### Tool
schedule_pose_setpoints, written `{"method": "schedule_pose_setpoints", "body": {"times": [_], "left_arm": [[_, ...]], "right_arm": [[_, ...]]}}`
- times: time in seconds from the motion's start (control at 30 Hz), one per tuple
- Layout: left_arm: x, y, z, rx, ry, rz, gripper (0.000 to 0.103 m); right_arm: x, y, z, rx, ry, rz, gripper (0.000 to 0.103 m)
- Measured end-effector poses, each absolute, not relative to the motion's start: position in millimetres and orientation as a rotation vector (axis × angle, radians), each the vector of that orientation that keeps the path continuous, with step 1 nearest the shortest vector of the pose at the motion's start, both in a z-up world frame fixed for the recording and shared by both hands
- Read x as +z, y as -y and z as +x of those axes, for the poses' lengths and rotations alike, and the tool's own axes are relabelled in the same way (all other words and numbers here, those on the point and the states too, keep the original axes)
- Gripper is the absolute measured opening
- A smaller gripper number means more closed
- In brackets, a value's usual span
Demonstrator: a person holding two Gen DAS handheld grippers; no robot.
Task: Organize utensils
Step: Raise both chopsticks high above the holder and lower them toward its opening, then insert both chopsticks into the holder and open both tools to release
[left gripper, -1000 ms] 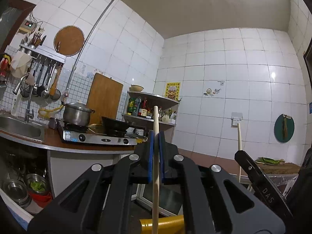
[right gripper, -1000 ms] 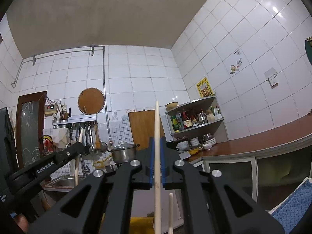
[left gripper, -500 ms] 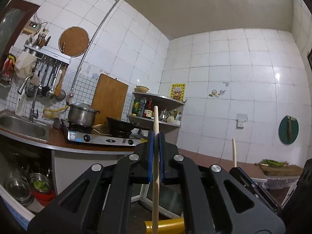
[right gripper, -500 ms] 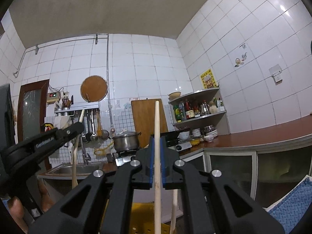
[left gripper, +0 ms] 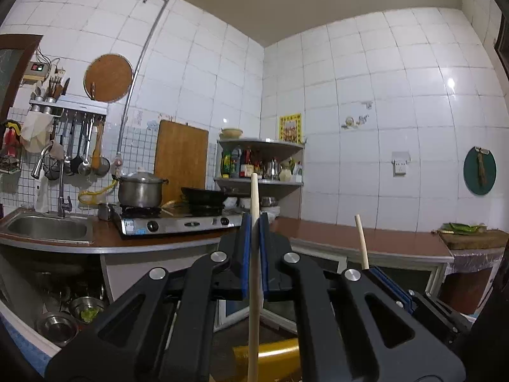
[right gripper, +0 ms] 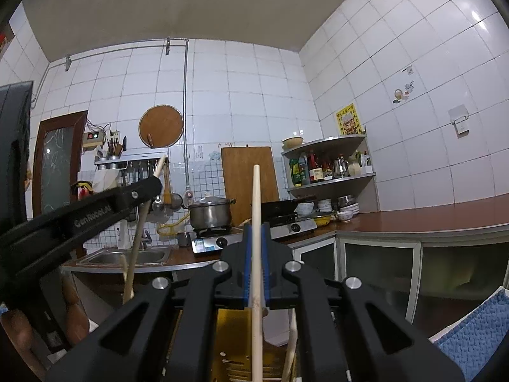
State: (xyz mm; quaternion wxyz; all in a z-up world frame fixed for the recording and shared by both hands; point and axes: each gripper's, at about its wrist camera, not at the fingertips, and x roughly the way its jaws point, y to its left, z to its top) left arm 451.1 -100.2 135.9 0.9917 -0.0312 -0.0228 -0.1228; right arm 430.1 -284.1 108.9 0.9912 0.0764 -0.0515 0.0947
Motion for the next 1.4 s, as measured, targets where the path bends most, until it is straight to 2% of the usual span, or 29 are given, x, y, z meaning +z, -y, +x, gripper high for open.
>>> {"method": "schedule_pose_setpoints", "body": {"times": [0.67, 1.3, 1.33, 1.4], "left_arm": [[112.5, 103.3, 457.5, -0.161, -0.071, 0.003, 0.004], [85.0, 82.7, 433.6, -0.13, -0.253, 0.028, 0.005], [85.6, 80.2, 430.9, -0.142, -0.27, 0.016, 0.008], [87.7, 74.4, 423.1, -0.148, -0.301, -0.004, 0.028]], "right_arm": [[108.5, 294.1, 430.0, 0.185, 0.067, 0.184, 0.006], [92.2, 297.2, 411.8, 0.237, -0.132, 0.154, 0.007], [90.3, 296.8, 410.8, 0.238, -0.143, 0.154, 0.007], [88.8, 297.2, 408.5, 0.241, -0.187, 0.165, 0.007]]}}
